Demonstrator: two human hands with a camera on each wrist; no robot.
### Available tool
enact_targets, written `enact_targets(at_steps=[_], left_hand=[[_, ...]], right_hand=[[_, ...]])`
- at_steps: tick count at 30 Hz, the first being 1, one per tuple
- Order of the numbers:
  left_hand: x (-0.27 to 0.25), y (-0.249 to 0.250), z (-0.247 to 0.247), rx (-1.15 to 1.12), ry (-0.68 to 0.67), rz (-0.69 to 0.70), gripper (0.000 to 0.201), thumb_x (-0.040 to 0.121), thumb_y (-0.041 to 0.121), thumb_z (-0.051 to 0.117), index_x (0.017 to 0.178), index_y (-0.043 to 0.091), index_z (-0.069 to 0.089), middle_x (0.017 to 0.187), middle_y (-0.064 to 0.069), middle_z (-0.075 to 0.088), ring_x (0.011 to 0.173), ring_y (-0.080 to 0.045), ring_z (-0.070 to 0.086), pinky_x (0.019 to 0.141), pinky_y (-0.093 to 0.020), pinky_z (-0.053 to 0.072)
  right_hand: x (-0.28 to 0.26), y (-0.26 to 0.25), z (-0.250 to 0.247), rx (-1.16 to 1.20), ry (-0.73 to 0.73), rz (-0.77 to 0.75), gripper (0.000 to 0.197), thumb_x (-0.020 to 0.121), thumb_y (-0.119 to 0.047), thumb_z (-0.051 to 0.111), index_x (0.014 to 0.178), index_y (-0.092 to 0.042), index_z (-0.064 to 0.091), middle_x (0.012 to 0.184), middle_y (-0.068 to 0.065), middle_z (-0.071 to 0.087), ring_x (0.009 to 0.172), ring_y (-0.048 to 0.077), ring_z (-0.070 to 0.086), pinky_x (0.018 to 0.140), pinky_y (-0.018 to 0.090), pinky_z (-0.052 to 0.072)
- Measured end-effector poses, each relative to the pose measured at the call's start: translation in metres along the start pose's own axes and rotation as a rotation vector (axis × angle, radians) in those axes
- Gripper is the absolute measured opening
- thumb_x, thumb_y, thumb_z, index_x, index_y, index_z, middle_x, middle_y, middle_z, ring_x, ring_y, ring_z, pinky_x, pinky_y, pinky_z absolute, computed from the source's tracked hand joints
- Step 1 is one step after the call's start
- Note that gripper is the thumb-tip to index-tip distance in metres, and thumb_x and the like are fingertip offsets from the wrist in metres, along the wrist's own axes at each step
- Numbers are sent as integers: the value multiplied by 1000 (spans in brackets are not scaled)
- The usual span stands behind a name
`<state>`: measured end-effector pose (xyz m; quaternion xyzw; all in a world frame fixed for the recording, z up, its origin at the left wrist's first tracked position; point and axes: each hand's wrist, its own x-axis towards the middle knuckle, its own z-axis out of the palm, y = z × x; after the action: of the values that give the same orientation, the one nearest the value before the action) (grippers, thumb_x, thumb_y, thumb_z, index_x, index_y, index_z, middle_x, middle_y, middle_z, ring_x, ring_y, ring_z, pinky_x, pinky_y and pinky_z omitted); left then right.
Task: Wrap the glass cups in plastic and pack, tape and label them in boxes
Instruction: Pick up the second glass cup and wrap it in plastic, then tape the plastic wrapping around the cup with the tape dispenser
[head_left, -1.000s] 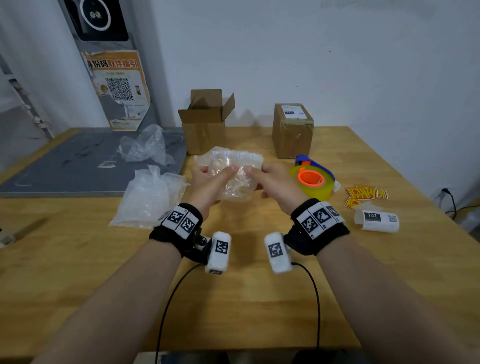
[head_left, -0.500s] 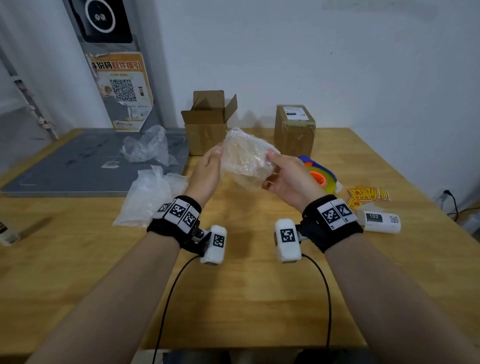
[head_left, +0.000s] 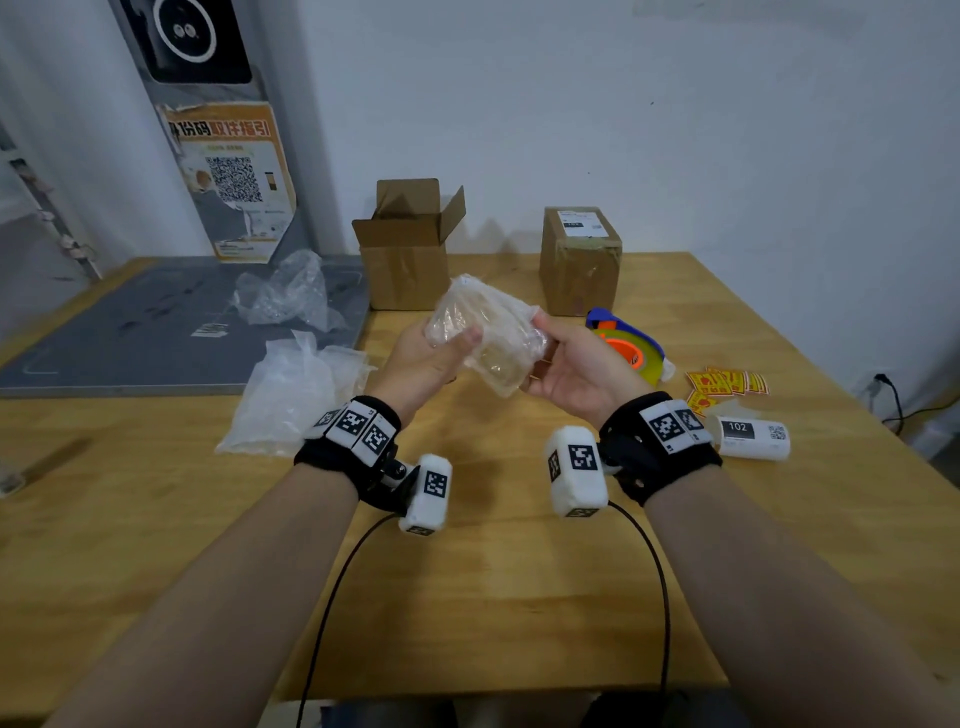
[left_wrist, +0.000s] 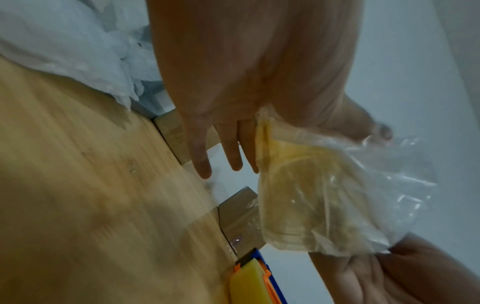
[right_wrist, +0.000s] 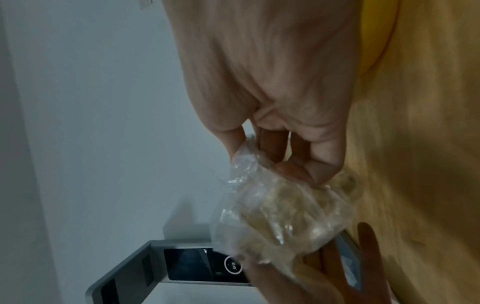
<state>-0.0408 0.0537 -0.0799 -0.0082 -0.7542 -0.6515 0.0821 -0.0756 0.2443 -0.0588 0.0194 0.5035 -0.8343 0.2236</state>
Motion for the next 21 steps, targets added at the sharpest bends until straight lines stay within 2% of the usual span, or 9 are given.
enact_targets(at_steps=[6,7,9,11,12,14,15,17,21], left_hand=[[14,-13,9,-44,71,-72,58,74,51,88,112,10,75,104,-3,80,102,-19,75,102,-45,55],[15,-14,12,-47,93,-92,55,74,49,88,109,8,76,101,-2,80,101,-18,76,102,-44,56],[18,-14,20,-83,128,-137,63,74,48,88,111,-1,74,99,-2,80,99,-17,76,99,-42,58],[21,-17,26,-109,145,-174,80,65,57,90,114,-3,72,104,-3,79,99,-16,75,96,-41,59],[23,-20,27,-122,156,-189,75,61,62,90,108,7,73,106,0,78,100,-16,74,94,-40,60],[25,-23,27,-171,163,-229,68,62,64,88,111,19,72,110,6,74,104,-16,71,91,-35,59],[26,-25,27,-198,162,-247,67,63,64,86,113,22,70,110,7,73,104,-15,70,88,-32,58],[29,-27,28,-217,175,-288,65,64,66,83,111,23,68,106,7,73,99,-14,70,79,-27,57],[36,-36,29,-194,244,-364,49,75,60,82,97,20,66,99,1,74,92,-16,71,69,-25,55]], right_hand=[[5,-5,-17,-49,-2,27,26,104,-23,60,122,-5,66,115,14,71,104,26,68,96,40,55],[5,-8,-20,-114,-6,24,27,103,-25,61,121,-5,67,110,12,72,97,24,69,89,36,57],[7,-18,-25,-439,42,-27,28,103,-35,63,99,-8,71,83,4,71,72,14,64,66,28,50],[9,-33,-38,-902,226,-175,41,98,-48,65,74,-15,62,64,-6,57,60,11,54,65,26,42],[14,-39,-48,-1072,348,-256,41,95,-53,67,79,-16,62,72,-4,57,70,14,56,72,29,44],[23,-53,-71,-1288,594,-290,54,93,-56,68,121,-10,62,119,6,62,113,27,58,92,40,48],[28,-57,-83,-1353,671,-234,64,92,-54,69,134,-8,54,139,12,52,128,35,50,99,46,46],[35,-63,-103,-1443,717,-53,65,90,-51,72,133,-7,50,147,19,41,133,42,43,102,48,44],[56,-55,-122,-1414,574,90,44,88,-49,74,91,-9,55,92,12,60,83,30,60,66,37,47]])
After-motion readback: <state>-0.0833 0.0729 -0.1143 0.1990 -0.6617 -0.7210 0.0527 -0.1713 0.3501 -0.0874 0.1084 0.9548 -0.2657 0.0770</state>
